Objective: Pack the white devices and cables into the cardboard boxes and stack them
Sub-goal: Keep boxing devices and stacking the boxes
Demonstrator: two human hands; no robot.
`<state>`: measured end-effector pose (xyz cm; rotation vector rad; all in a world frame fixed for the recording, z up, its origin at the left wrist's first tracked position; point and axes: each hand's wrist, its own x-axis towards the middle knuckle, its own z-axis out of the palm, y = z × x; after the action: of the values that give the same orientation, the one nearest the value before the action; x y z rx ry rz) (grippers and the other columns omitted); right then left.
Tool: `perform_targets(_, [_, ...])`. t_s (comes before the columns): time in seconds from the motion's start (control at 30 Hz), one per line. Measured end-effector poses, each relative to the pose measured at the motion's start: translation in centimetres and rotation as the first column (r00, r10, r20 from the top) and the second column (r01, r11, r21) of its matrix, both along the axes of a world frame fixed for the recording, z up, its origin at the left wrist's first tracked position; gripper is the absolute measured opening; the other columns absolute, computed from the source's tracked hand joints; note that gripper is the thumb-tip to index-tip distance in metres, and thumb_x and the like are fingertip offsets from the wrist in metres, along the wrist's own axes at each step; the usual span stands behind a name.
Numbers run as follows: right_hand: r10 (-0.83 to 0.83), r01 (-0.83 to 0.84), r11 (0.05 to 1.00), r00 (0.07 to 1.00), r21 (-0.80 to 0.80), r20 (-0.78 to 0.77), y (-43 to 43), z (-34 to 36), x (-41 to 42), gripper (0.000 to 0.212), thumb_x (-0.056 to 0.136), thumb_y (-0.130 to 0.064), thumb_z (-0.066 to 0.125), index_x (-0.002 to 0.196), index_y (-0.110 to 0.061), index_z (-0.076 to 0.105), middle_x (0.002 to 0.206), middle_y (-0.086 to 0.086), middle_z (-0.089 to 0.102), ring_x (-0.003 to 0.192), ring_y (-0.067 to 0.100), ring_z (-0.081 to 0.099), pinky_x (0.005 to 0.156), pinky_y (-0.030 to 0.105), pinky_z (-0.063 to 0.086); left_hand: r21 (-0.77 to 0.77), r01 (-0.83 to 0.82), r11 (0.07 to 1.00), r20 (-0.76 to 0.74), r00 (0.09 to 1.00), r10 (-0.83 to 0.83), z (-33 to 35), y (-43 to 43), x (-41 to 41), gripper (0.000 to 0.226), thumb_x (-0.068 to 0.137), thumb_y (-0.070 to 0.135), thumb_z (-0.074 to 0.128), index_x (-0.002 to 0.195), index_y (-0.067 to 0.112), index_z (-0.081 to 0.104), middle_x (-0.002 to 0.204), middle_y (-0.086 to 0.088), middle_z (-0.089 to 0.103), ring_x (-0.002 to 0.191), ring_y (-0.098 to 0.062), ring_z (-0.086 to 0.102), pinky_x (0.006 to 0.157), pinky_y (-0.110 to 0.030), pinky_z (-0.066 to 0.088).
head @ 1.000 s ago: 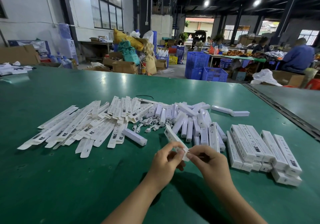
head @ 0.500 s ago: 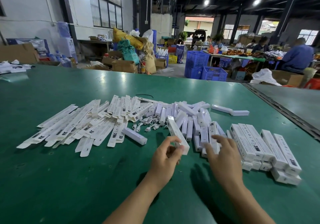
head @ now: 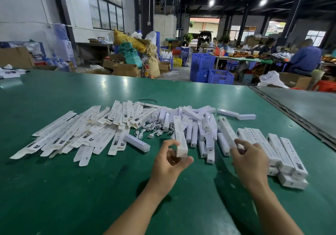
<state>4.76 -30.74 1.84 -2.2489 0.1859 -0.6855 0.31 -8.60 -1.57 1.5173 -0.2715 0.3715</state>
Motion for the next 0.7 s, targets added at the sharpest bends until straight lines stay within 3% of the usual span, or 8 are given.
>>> perform_targets(0.07, [-0.069,0.067,0.997,0.997,0.038,0.045,-1.2,0.5,0.2,0.034,0.089,-0.016,0.069,0.122,-0.008,0.067,0.087,-0.002,0.047,0.064,0.007,0.051,0.058,0.017,0.045,-0.005,-0.008,1.0,0.006,1.0,0.008,-0.1,0.0,0.0,0.048,0.066,0.049,0.087,0.1,0.04,0.056,0.075,-0.001,0.061,0.069,-0.015,0.052,0.064,-0.026,0.046])
perform_targets(0.13, [-0.153,0.151,0.986,0.988,0.069,0.019,-2.6,0.7,0.4,0.035,0.089,-0.013,0.069,0.123,-0.003,0.065,0.101,0.012,0.055,0.07,0.014,0.051,0.078,0.033,0.053,-0.022,-0.043,0.999,0.007,0.999,0.043,-0.1,0.0,0.0,0.043,0.069,0.039,0.088,0.098,0.041,0.055,0.074,-0.003,0.059,0.067,-0.016,0.05,0.061,-0.026,0.045])
perform_targets(0.23, [-0.257,0.258,0.966,0.965,0.025,-0.052,-4.2,0.7,0.5,0.035,0.09,-0.014,0.069,0.121,0.0,0.065,0.121,0.023,0.054,0.086,0.022,0.047,0.092,0.039,0.046,-0.056,-0.09,0.994,-0.003,0.996,0.09,0.1,-0.1,0.0,0.031,0.076,0.034,0.079,0.094,0.041,0.054,0.07,0.003,0.062,0.06,-0.009,0.047,0.056,-0.023,0.041])
perform_targets(0.37, [-0.295,0.289,0.954,0.952,-0.081,-0.079,-3.5,0.7,0.2,0.049,0.089,-0.031,0.07,0.131,-0.011,0.056,0.132,0.018,0.039,0.067,0.023,0.05,0.072,0.039,0.049,-0.092,-0.113,0.989,-0.015,0.994,0.112,0.3,-0.1,-0.2,0.023,0.089,0.023,0.07,0.1,0.031,0.052,0.068,0.006,0.062,0.058,-0.011,0.045,0.053,-0.023,0.041])
perform_targets(0.47, [-0.124,0.121,0.977,0.992,-0.178,-0.005,-1.9,0.1,0.0,0.045,0.089,-0.026,0.069,0.131,-0.018,0.054,0.136,0.016,0.04,0.061,0.012,0.048,0.062,0.029,0.041,-0.153,-0.15,0.977,-0.05,0.988,0.144,0.6,-0.2,-0.1,0.012,0.096,0.019,0.061,0.103,0.02,0.052,0.062,0.003,0.058,0.058,-0.013,0.05,0.055,-0.027,0.045])
perform_targets(0.53, [0.054,-0.057,0.968,0.998,-0.245,-0.018,-0.4,-0.4,-0.4,0.054,0.087,-0.022,0.071,0.136,-0.023,0.049,0.143,0.009,0.035,0.076,0.013,0.053,0.072,0.034,0.047,-0.203,-0.177,0.963,-0.093,0.983,0.161,0.8,0.0,0.1,0.003,0.101,0.017,0.056,0.103,0.016,0.054,0.06,0.002,0.057,0.056,-0.015,0.051,0.054,-0.027,0.046])
perform_targets(0.6, [0.23,-0.232,0.931,0.972,-0.283,-0.042,0.7,-1.0,-0.8,0.069,0.084,-0.021,0.074,0.144,-0.027,0.041,0.146,-0.002,0.028,0.095,0.01,0.049,0.087,0.034,0.046,-0.267,-0.199,0.943,-0.15,0.975,0.163,0.8,0.2,0.2,0.012,0.103,0.021,0.05,0.101,0.011,0.057,0.057,-0.003,0.055,0.051,-0.017,0.048,0.051,-0.029,0.044])
perform_targets(0.7, [0.456,-0.456,0.858,0.888,-0.235,-0.058,1.5,-1.3,-1.1,0.057,0.084,-0.022,0.074,0.135,-0.029,0.051,0.134,-0.012,0.045,0.084,0.004,0.057,0.087,0.026,0.051,-0.387,-0.24,0.89,-0.235,0.959,0.156,1.0,0.8,0.5,0.021,0.103,0.028,0.049,0.092,0.014,0.06,0.048,-0.004,0.049,0.042,-0.015,0.042,0.046,-0.029,0.039])
